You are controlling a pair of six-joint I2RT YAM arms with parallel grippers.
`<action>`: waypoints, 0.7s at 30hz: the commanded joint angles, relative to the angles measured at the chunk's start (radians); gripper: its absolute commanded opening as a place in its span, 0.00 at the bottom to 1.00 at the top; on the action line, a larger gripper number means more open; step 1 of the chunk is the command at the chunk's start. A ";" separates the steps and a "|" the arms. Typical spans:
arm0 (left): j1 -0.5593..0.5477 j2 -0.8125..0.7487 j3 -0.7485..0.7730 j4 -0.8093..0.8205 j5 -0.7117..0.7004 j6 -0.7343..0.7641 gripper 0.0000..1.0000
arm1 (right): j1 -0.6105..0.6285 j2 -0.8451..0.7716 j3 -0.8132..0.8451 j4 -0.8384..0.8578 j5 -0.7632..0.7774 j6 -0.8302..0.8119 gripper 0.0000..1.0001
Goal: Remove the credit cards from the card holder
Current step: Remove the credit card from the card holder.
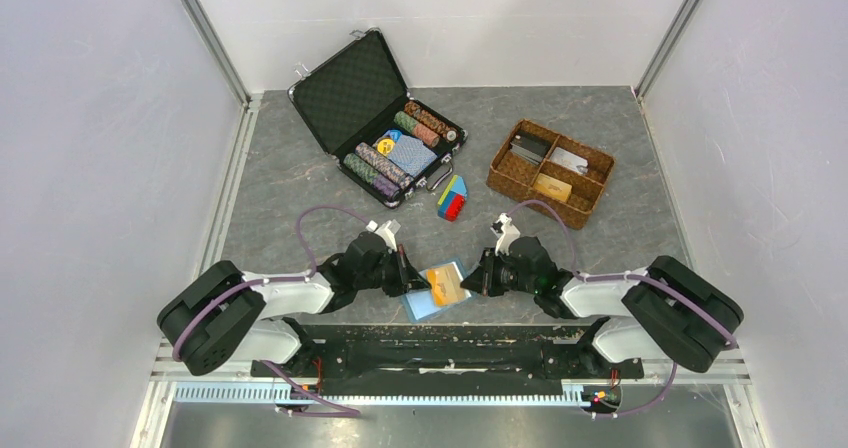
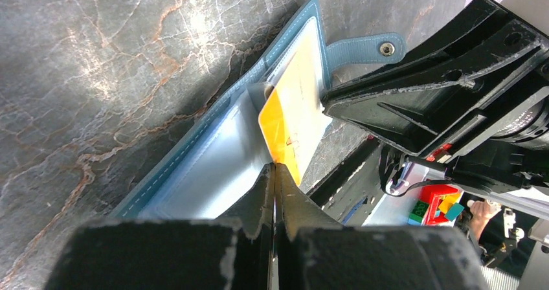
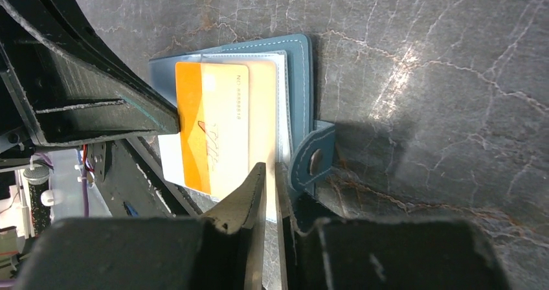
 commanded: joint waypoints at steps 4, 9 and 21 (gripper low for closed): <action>0.004 -0.010 0.003 0.037 0.010 0.016 0.02 | -0.002 -0.097 0.058 -0.105 0.005 -0.055 0.16; 0.004 -0.001 0.005 0.047 0.011 0.014 0.02 | 0.002 -0.114 0.072 -0.097 -0.011 -0.055 0.20; 0.004 0.016 0.020 0.058 0.018 0.012 0.02 | 0.018 0.020 0.069 0.043 -0.081 -0.018 0.26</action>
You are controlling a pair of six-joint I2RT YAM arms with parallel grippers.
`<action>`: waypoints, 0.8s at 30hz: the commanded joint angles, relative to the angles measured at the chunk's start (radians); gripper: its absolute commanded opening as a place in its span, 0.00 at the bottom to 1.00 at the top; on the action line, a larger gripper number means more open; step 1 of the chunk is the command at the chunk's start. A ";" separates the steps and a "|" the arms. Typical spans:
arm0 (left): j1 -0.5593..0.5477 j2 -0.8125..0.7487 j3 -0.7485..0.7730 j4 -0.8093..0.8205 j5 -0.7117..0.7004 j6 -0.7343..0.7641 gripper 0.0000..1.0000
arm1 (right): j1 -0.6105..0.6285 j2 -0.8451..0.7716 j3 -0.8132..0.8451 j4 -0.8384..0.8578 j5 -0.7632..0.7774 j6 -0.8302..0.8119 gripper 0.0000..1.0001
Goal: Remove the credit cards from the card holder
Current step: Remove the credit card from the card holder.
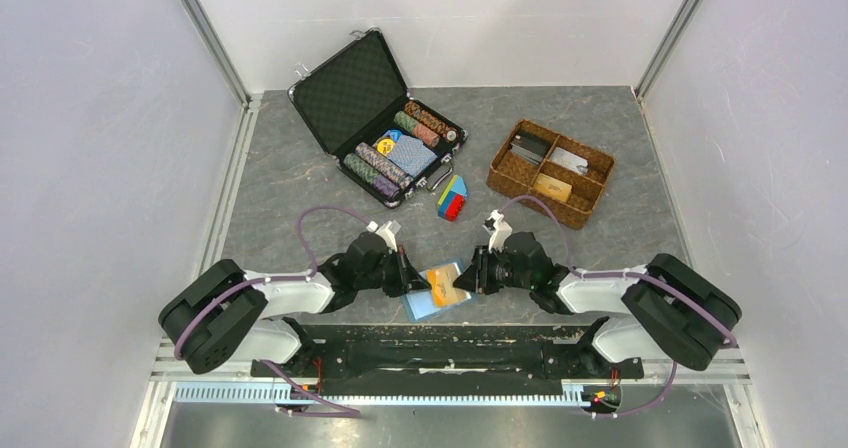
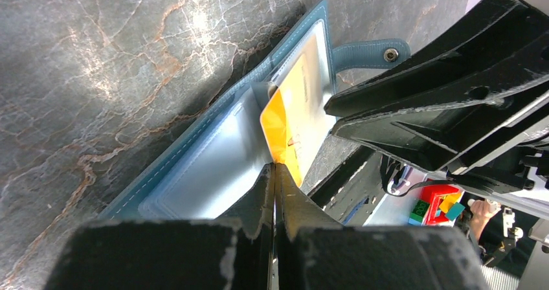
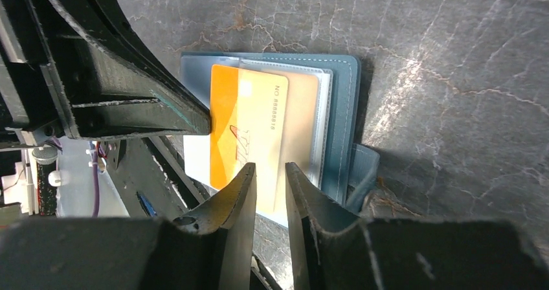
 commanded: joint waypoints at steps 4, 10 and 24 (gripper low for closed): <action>0.004 0.008 0.020 0.065 0.017 0.011 0.02 | 0.011 0.096 0.003 0.149 -0.054 0.034 0.25; 0.003 0.009 0.013 0.111 0.026 0.017 0.16 | 0.013 0.119 -0.030 0.173 -0.047 0.059 0.24; 0.002 0.069 0.000 0.221 0.054 0.009 0.35 | 0.013 0.152 -0.046 0.213 -0.055 0.089 0.22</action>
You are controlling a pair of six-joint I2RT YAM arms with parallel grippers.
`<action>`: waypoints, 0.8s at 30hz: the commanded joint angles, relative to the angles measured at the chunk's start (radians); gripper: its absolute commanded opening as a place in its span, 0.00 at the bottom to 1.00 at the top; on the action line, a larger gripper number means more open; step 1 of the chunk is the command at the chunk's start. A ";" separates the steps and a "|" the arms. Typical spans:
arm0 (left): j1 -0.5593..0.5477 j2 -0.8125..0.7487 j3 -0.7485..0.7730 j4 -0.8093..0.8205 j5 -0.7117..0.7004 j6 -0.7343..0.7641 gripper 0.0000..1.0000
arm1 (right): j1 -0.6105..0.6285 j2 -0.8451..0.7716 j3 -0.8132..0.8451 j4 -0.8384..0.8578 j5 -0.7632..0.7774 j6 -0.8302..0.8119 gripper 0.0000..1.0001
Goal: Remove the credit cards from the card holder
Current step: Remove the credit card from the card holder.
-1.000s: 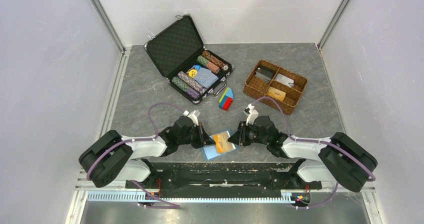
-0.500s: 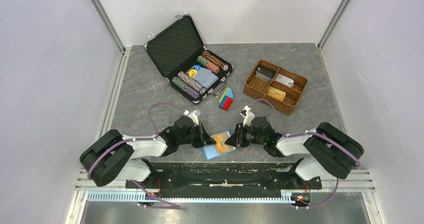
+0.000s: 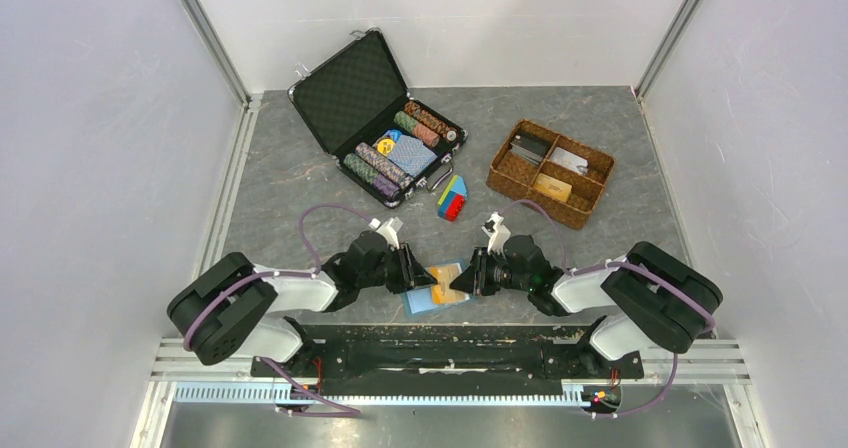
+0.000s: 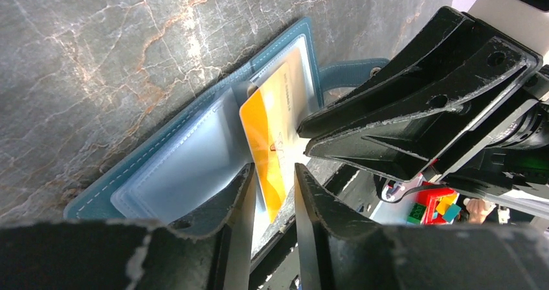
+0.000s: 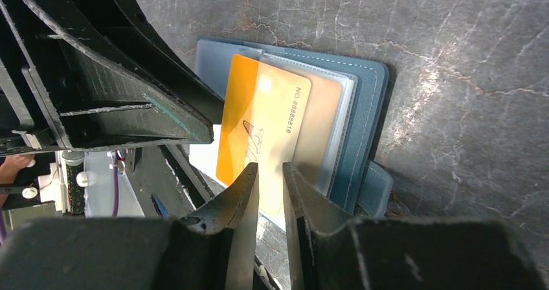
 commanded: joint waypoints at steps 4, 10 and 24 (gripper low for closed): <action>-0.001 0.036 0.001 0.143 0.060 -0.001 0.37 | 0.008 0.021 -0.018 0.031 -0.014 0.013 0.22; -0.001 0.066 -0.011 0.225 0.089 -0.044 0.38 | 0.007 0.024 -0.024 0.040 -0.017 0.017 0.21; -0.001 0.111 -0.008 0.322 0.124 -0.124 0.30 | 0.008 0.034 -0.031 0.051 -0.016 0.025 0.21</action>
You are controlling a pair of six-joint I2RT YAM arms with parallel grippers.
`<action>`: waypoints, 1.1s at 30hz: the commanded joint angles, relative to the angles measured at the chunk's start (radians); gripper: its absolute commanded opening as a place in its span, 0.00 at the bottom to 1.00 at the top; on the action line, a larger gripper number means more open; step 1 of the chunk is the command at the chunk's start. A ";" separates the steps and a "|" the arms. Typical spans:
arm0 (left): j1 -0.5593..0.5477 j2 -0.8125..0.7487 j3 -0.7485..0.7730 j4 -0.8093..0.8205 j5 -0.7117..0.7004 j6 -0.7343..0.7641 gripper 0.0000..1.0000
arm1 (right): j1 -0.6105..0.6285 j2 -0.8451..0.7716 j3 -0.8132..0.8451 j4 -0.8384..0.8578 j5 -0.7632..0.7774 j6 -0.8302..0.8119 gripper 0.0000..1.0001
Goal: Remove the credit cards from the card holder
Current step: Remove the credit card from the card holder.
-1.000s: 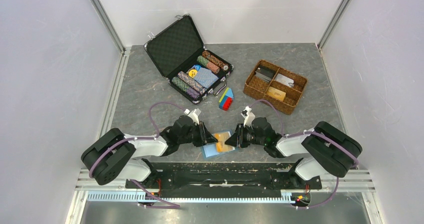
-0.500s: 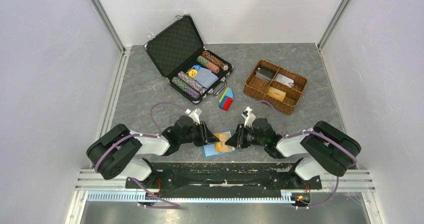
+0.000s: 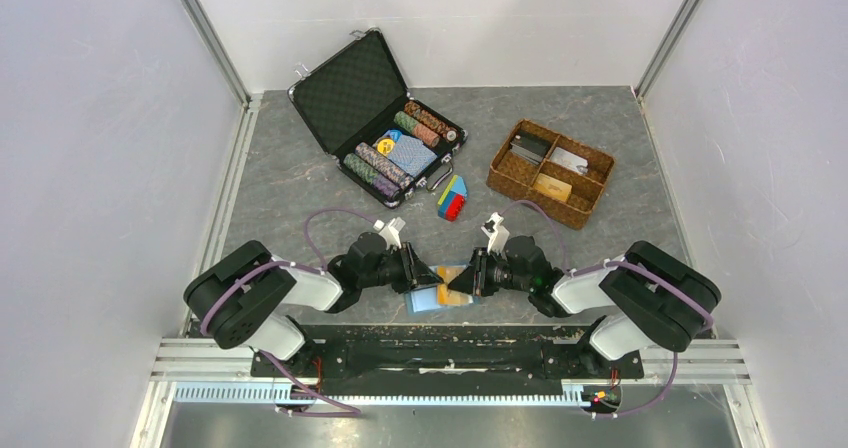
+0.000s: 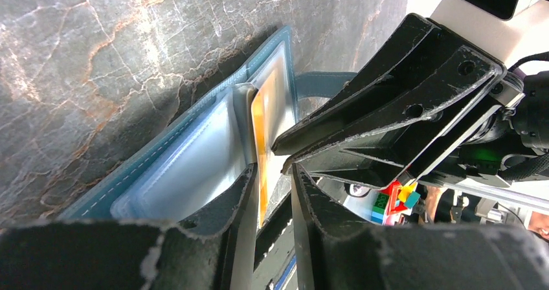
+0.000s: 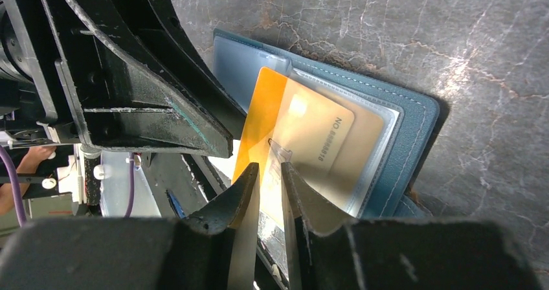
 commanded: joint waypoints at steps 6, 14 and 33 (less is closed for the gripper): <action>-0.013 0.007 0.029 0.030 0.020 0.028 0.32 | 0.007 0.036 -0.020 0.004 0.004 0.000 0.21; -0.014 0.015 0.043 0.007 0.020 0.040 0.31 | 0.001 -0.066 0.015 -0.131 0.057 -0.052 0.22; -0.017 0.030 0.044 0.019 0.024 0.039 0.33 | 0.002 -0.107 0.009 -0.212 0.102 -0.077 0.22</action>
